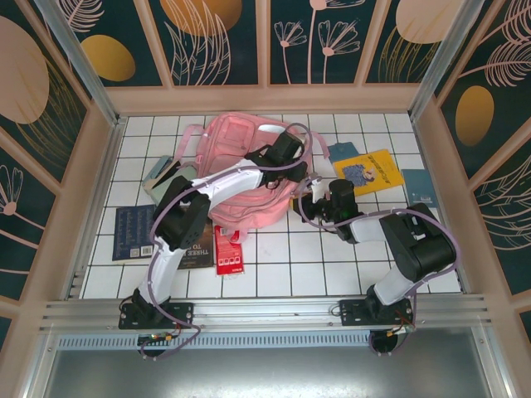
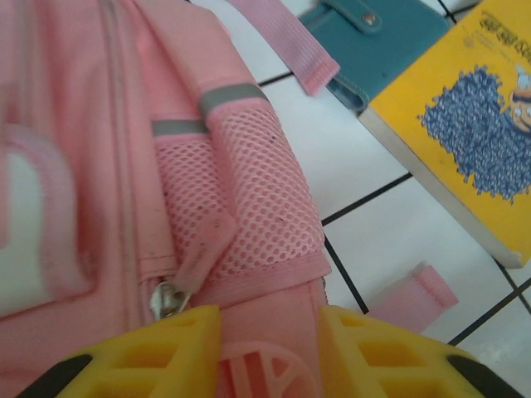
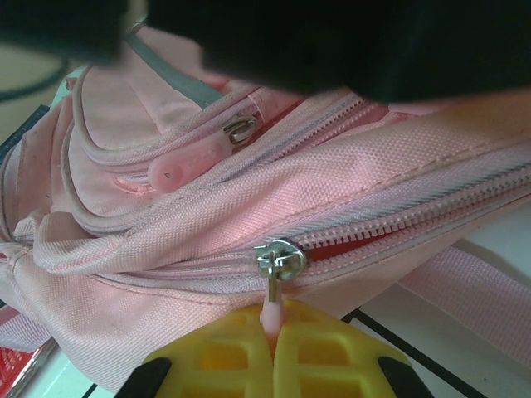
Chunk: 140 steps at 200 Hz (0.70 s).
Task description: Pack the student bag
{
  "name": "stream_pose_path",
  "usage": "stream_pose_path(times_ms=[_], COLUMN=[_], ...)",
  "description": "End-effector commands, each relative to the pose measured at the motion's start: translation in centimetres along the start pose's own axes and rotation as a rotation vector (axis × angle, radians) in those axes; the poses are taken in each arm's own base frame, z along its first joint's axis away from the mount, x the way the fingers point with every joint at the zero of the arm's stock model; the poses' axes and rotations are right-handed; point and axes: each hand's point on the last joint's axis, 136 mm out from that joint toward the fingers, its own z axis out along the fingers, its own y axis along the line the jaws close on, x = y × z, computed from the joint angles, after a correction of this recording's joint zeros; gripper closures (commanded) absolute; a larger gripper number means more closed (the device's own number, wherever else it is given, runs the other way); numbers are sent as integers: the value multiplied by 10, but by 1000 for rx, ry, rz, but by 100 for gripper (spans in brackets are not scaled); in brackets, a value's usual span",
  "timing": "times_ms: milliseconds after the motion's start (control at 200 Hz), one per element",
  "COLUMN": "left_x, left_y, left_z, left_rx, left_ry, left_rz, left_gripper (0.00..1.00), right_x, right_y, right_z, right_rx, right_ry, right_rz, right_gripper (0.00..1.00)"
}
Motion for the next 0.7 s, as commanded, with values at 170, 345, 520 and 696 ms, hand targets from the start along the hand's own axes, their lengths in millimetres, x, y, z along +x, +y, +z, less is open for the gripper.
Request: stream_pose_path(times_ms=[170, 345, 520, 696], left_x=[21, 30, 12, 3], left_y=[10, 26, 36, 49], left_z=[22, 40, 41, 60], left_rx=[-14, -100, -141, -151], left_ry=[88, 111, 52, 52], left_rz=[37, 27, -15, -70], left_gripper=[62, 100, 100, 100], right_x=[-15, -15, -10, -1], right_y=[8, 9, 22, 42], right_z=[-1, -3, -5, -1], right_rx=[-50, -50, -53, -58], right_ry=[-64, -69, -66, -36], right_rz=[-28, -25, -49, -93], right_gripper=[100, 100, 100, 100])
